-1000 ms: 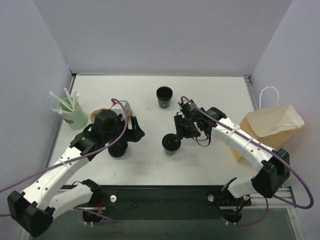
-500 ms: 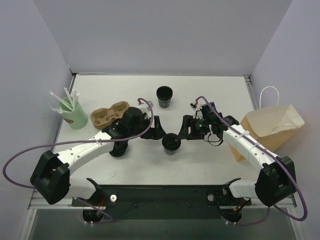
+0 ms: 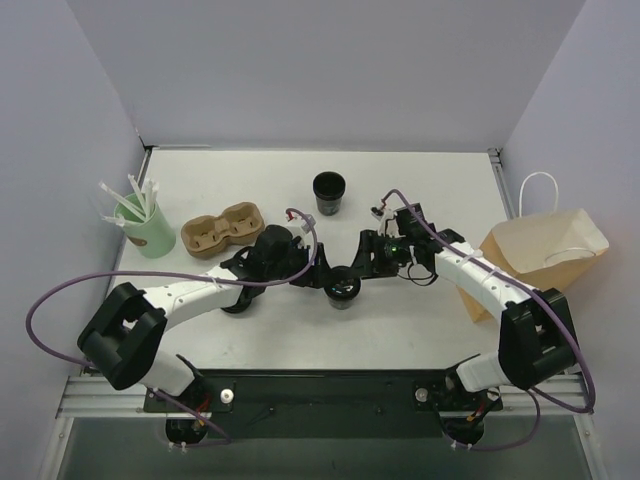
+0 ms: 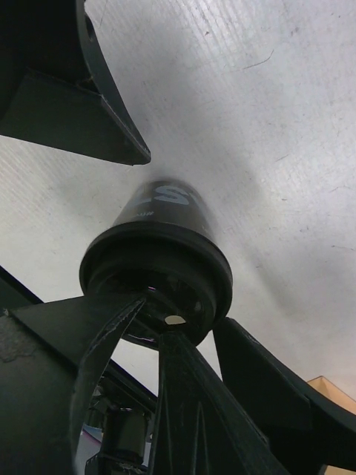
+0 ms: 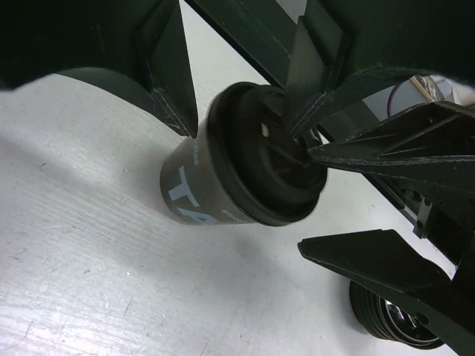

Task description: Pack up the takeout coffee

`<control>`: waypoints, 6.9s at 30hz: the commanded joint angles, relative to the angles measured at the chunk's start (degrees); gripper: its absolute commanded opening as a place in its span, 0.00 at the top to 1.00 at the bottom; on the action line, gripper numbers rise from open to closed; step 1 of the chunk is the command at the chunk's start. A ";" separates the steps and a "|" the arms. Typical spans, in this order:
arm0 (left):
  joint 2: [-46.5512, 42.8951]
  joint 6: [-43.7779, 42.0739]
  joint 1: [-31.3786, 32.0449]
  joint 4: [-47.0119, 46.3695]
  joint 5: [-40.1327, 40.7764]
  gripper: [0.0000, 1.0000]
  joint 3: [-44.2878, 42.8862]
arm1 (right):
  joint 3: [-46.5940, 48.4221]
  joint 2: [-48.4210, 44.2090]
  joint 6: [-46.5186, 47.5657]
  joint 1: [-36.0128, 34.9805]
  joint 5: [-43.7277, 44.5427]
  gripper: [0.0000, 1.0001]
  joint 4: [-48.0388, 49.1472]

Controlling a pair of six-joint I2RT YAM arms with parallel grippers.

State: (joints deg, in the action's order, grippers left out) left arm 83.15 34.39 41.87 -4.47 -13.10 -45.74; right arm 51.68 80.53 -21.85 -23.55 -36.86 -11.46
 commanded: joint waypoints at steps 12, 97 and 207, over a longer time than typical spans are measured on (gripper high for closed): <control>1.92 0.76 0.50 -9.06 -0.52 0.37 5.31 | -5.54 4.02 0.58 0.44 -4.45 0.67 9.18; 16.78 -0.12 1.81 -21.10 0.01 0.45 16.20 | -30.84 0.32 -15.50 9.31 0.12 0.82 35.10; 22.66 -10.57 4.19 -5.02 2.29 0.44 4.86 | -25.22 -7.76 -22.62 15.55 -1.81 0.71 39.84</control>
State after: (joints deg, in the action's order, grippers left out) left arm 99.11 29.32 45.74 -33.01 -12.64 -45.80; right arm 27.92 71.20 -43.70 -8.23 -38.02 22.57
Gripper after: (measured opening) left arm 0.560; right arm 0.296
